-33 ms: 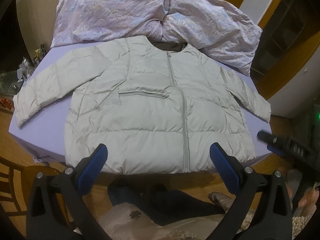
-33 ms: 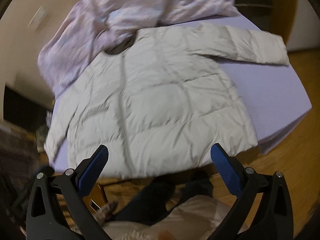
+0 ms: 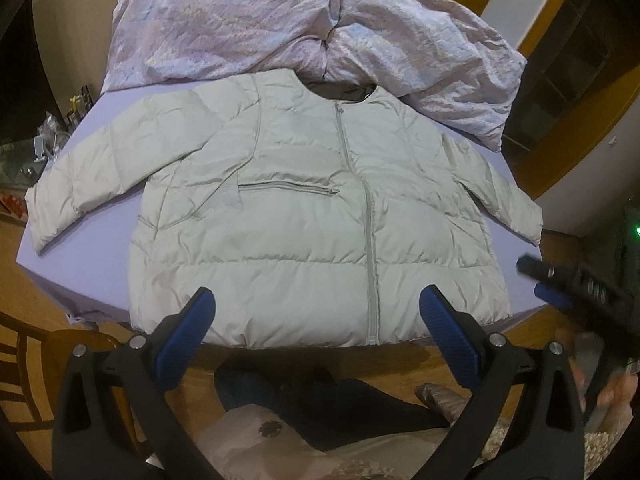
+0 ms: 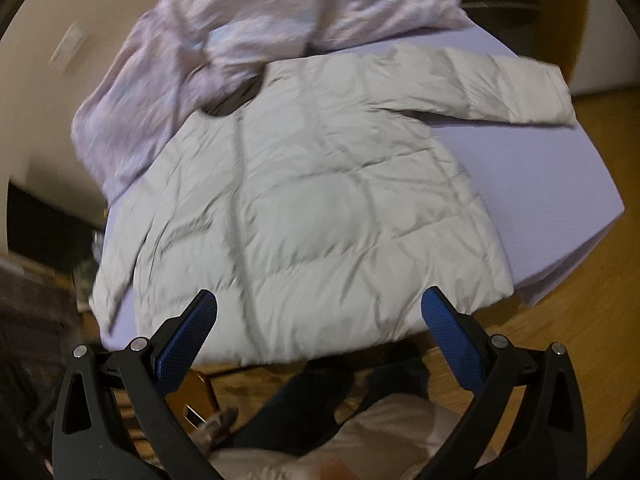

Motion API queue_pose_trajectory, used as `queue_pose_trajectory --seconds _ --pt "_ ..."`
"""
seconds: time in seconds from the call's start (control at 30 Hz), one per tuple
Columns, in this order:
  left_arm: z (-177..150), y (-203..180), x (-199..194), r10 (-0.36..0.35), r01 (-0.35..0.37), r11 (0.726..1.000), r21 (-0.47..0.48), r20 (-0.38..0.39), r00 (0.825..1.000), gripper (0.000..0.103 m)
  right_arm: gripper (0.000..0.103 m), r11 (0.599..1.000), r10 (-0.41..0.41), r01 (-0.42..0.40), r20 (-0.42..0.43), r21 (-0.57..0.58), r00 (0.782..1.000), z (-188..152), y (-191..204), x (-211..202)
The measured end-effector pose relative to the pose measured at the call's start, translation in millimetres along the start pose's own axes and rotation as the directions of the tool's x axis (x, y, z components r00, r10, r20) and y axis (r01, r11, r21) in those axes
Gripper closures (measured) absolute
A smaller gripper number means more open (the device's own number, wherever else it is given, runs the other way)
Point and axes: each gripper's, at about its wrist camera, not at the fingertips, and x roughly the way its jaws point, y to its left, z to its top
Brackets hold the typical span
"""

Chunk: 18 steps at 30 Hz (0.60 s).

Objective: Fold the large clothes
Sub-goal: 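Grasp the jacket sleeve cuff with the right gripper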

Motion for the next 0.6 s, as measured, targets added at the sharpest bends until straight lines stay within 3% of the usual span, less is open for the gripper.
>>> queue_pose_trajectory --seconds 0.17,0.27,0.33,0.4,0.47,0.6 --pt "6.6 1.4 15.9 -0.014 0.013 1.000 -0.010 -0.035 0.999 0.002 0.001 0.991 -0.041 0.035 0.043 0.130 0.998 43.2 -61.1 22.4" --pt "12.0 1.2 23.7 -0.004 0.004 1.000 -0.014 -0.050 0.999 0.002 0.001 0.955 -0.017 0.007 0.032 0.296 0.999 67.2 -116.9 42.6" --pt "16.2 1.5 28.3 0.000 -0.001 1.000 -0.024 -0.058 0.998 0.002 0.001 0.897 0.023 -0.034 0.030 0.442 0.999 77.6 -158.1 55.3" --pt "20.4 2.1 32.3 0.002 -0.004 0.999 -0.036 -0.061 0.998 0.002 0.003 0.798 0.045 -0.072 0.060 0.598 0.997 86.3 -205.8 65.5" --pt "25.1 2.9 35.9 -0.002 -0.001 0.999 -0.045 -0.064 0.998 0.002 0.010 0.728 0.039 -0.095 0.097 0.679 0.994 93.3 -238.2 70.4" --pt "33.4 0.0 42.4 0.008 -0.011 0.999 -0.036 -0.069 0.998 0.002 0.022 0.643 -0.014 -0.124 0.173 0.756 0.985 112.3 -287.1 71.6"
